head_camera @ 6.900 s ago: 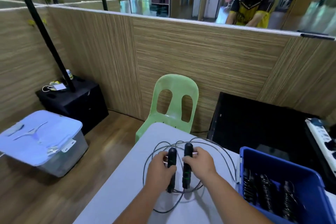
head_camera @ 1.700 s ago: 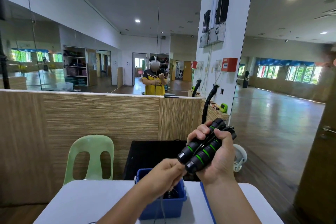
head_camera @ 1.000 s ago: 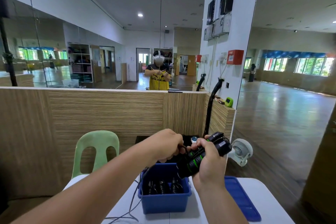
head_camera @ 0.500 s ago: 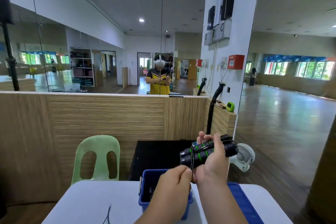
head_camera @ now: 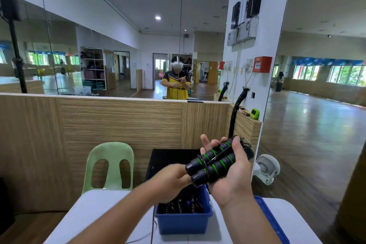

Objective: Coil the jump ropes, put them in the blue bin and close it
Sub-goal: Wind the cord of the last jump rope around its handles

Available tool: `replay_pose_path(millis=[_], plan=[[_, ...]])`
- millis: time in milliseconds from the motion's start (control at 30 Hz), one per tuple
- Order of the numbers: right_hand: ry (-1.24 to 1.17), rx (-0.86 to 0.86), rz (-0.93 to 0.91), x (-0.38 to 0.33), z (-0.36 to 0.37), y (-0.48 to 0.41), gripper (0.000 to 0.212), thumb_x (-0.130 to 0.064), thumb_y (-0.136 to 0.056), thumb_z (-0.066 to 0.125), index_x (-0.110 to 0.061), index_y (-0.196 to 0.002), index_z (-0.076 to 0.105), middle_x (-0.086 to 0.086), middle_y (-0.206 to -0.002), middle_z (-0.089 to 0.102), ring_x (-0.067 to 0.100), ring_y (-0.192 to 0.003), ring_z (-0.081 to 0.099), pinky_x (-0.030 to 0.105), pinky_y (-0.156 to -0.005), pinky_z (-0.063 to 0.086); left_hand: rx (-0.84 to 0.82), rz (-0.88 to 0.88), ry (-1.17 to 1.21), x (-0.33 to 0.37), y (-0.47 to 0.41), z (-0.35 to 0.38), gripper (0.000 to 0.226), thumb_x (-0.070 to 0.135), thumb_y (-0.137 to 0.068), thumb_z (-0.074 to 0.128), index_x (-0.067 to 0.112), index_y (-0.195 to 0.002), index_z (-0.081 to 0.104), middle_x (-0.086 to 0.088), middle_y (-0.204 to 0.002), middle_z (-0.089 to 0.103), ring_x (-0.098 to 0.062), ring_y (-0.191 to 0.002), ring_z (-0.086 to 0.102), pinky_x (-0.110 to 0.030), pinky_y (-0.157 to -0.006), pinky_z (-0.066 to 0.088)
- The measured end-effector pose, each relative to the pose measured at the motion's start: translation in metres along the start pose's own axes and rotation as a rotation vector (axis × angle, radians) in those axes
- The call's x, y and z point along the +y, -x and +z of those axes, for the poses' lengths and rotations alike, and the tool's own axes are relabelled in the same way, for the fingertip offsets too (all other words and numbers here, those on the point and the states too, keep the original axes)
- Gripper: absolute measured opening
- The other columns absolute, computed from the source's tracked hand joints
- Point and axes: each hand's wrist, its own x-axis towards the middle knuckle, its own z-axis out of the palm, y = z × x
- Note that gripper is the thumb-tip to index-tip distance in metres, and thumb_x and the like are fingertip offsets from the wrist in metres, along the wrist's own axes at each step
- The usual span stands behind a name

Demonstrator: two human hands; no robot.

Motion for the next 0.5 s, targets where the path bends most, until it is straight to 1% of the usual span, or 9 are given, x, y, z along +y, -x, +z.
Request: replay_pose_path(millis=[33,67,133,200,267,333,367,433,500], plan=[[0.004,-0.001,0.014,0.0,-0.001,-0.001,0.027,-0.041,-0.099,0.059,-0.015,-0.09,0.06,0.006,-0.081,0.064,0.033,-0.118,0.069,0.044,-0.11,0.045,-0.006,0.021,-0.057,0.002,-0.005,-0.01,0.023,0.034,-0.101,0.058,0.021,-0.082,0.063,0.003,-0.075,0.065,-0.004,-0.066,0.051,-0.029,-0.066,0.043],[0.011,0.001,0.024,0.0,-0.002,-0.002,0.027,-0.041,-0.099,0.059,-0.016,-0.09,0.06,0.006,-0.08,0.064,0.033,-0.121,0.068,0.044,-0.112,0.043,-0.007,0.043,-0.108,0.004,-0.009,-0.019,0.023,0.031,-0.1,0.058,0.02,-0.081,0.061,-0.002,-0.079,0.068,-0.006,-0.069,0.054,-0.032,-0.069,0.045],[0.038,0.008,0.025,-0.001,-0.004,-0.004,0.027,-0.041,-0.099,0.06,-0.016,-0.09,0.059,0.005,-0.08,0.063,0.032,-0.124,0.066,0.044,-0.115,0.041,-0.014,0.079,-0.218,0.012,-0.018,-0.034,0.024,0.026,-0.099,0.056,0.021,-0.076,0.056,-0.011,-0.085,0.068,-0.014,-0.073,0.053,-0.034,-0.068,0.041],[0.086,0.004,0.026,-0.001,-0.005,-0.007,0.026,-0.041,-0.098,0.06,-0.016,-0.093,0.058,0.005,-0.08,0.062,0.033,-0.123,0.066,0.044,-0.115,0.04,-0.051,0.103,-0.308,0.023,-0.024,-0.046,0.026,0.025,-0.102,0.055,0.026,-0.076,0.054,-0.006,-0.081,0.063,-0.015,-0.072,0.05,-0.033,-0.066,0.038],[0.135,-0.013,0.02,-0.002,-0.006,-0.009,0.025,-0.041,-0.099,0.06,-0.016,-0.093,0.057,0.005,-0.08,0.061,0.033,-0.117,0.068,0.046,-0.113,0.04,-0.107,0.116,-0.365,0.036,-0.028,-0.056,0.02,0.029,-0.104,0.056,0.021,-0.085,0.058,0.003,-0.078,0.058,-0.013,-0.07,0.049,-0.031,-0.063,0.037],[0.175,-0.038,0.019,-0.003,-0.005,-0.01,0.025,-0.039,-0.101,0.058,-0.016,-0.093,0.057,0.006,-0.079,0.06,0.032,-0.111,0.068,0.047,-0.109,0.045,-0.14,0.121,-0.383,0.048,-0.03,-0.064,0.023,0.034,-0.104,0.057,0.015,-0.094,0.064,0.0,-0.082,0.06,-0.014,-0.071,0.05,-0.031,-0.063,0.038],[0.187,-0.051,0.02,-0.003,-0.005,-0.009,0.024,-0.037,-0.101,0.057,-0.015,-0.092,0.056,0.006,-0.078,0.06,0.032,-0.11,0.067,0.047,-0.104,0.049,-0.154,0.115,-0.387,0.053,-0.03,-0.067,0.026,0.037,-0.103,0.057,0.014,-0.096,0.065,-0.004,-0.086,0.063,-0.015,-0.073,0.052,-0.032,-0.065,0.039],[0.206,-0.073,0.025,-0.002,-0.005,-0.006,0.023,-0.033,-0.103,0.054,-0.014,-0.09,0.057,0.007,-0.077,0.058,0.031,-0.105,0.066,0.048,-0.093,0.053,-0.176,0.121,-0.402,0.059,-0.031,-0.072,0.026,0.04,-0.103,0.058,0.017,-0.093,0.065,-0.005,-0.087,0.064,-0.016,-0.074,0.053,-0.034,-0.067,0.041],[0.231,-0.081,0.023,-0.003,-0.003,-0.004,0.029,-0.029,-0.103,0.053,-0.013,-0.081,0.063,0.007,-0.075,0.058,0.03,-0.101,0.065,0.047,-0.092,0.052,-0.196,0.114,-0.414,0.066,-0.03,-0.075,0.027,0.042,-0.102,0.059,0.018,-0.093,0.066,-0.005,-0.089,0.065,-0.016,-0.075,0.054,-0.034,-0.069,0.042]])
